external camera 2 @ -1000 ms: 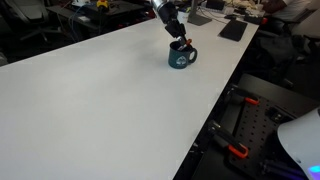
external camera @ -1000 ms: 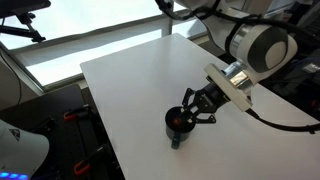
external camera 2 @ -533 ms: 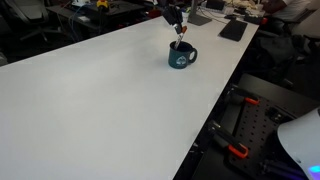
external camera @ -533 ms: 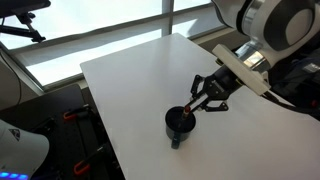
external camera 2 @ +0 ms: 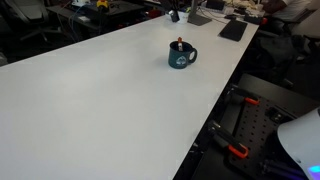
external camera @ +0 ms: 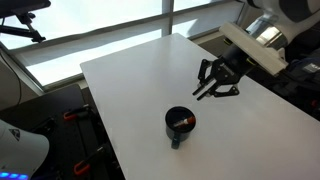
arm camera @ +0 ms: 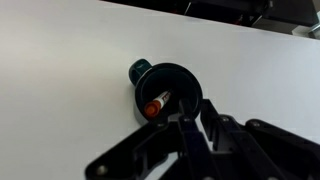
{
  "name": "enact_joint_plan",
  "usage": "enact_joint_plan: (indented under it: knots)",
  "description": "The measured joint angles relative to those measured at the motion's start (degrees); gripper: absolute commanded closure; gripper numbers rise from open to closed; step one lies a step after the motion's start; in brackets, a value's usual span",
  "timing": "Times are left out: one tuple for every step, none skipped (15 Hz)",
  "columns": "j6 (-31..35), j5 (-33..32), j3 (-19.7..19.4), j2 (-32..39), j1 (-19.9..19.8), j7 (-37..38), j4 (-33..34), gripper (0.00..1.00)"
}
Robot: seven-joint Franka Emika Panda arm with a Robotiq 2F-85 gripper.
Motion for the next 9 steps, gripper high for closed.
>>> enact_joint_plan:
  knots:
    - [0.11, 0.00, 0.03, -0.30, 0.10, 0.00, 0.00, 0.95]
    - [0.19, 0.00, 0.04, -0.41, 0.23, -0.01, 0.00, 0.73]
    - [0.19, 0.00, 0.04, -0.38, 0.36, -0.01, -0.02, 0.56]
    - [0.19, -0.01, 0.04, -0.26, 0.47, -0.01, -0.03, 0.48]
    - [0.19, -0.01, 0.04, -0.02, 0.55, 0.00, -0.06, 0.42]
    - [0.19, -0.03, 0.04, 0.32, 0.60, 0.00, -0.10, 0.33]
    - [0.19, -0.03, 0.04, 0.70, 0.61, 0.00, -0.16, 0.27]
    - [0.18, -0.03, 0.04, 1.11, 0.60, 0.00, -0.18, 0.20]
    - [0.16, -0.03, 0.03, 1.53, 0.60, 0.00, -0.19, 0.12]
